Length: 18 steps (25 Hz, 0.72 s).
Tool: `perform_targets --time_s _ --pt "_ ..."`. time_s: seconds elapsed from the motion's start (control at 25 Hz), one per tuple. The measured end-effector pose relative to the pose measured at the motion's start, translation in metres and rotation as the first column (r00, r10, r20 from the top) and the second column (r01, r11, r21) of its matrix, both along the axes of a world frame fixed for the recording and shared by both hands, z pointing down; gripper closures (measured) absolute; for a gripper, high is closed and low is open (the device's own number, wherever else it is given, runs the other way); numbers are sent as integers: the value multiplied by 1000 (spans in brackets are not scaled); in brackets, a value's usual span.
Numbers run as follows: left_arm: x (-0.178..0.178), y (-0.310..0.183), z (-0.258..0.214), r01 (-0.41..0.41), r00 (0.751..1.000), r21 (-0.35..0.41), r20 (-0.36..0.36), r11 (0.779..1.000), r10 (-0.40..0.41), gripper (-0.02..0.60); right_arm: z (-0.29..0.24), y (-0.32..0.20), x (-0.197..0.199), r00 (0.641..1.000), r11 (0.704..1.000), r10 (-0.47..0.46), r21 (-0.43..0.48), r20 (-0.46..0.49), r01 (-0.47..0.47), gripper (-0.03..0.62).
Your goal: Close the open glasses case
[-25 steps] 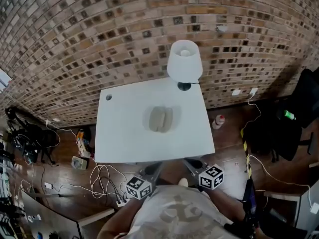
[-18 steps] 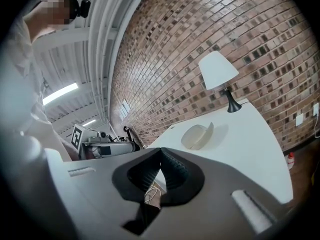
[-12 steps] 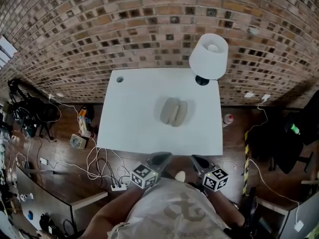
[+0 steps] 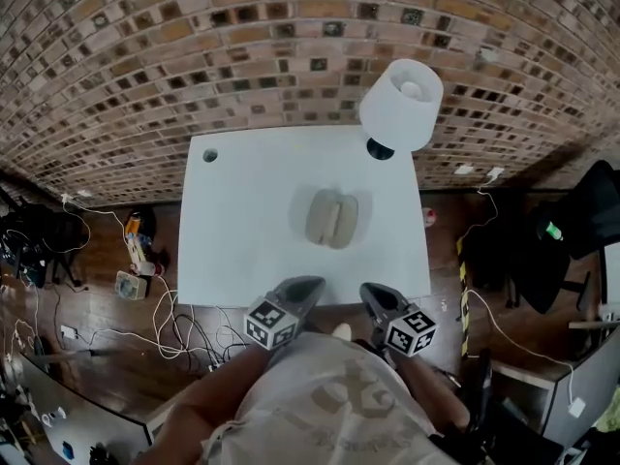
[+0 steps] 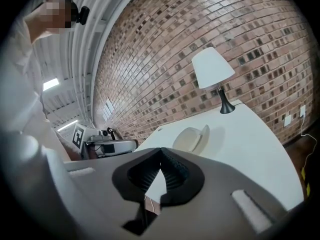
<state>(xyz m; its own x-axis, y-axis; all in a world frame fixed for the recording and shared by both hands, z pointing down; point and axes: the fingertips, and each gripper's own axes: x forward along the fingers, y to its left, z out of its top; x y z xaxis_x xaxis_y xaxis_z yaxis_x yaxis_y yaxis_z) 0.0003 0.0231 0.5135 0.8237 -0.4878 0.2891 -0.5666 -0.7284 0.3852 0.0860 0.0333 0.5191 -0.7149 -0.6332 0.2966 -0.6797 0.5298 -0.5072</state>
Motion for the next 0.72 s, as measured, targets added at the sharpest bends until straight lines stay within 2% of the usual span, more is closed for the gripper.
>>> perform_targets --time_s 0.2,0.4,0.72 --pt "-28 -24 -4 -20 1000 22 -7 1000 20 577 -2 -21 -24 999 1000 27 0 -27 -27 586" --pt "-56 -40 -5 -28 999 12 -19 1000 29 577 -1 -40 -41 996 997 71 -9 -50 -71 586" --pt "-81 -46 0 -72 997 3 -40 997 72 577 0 -50 -58 988 993 113 -26 -106 -117 586"
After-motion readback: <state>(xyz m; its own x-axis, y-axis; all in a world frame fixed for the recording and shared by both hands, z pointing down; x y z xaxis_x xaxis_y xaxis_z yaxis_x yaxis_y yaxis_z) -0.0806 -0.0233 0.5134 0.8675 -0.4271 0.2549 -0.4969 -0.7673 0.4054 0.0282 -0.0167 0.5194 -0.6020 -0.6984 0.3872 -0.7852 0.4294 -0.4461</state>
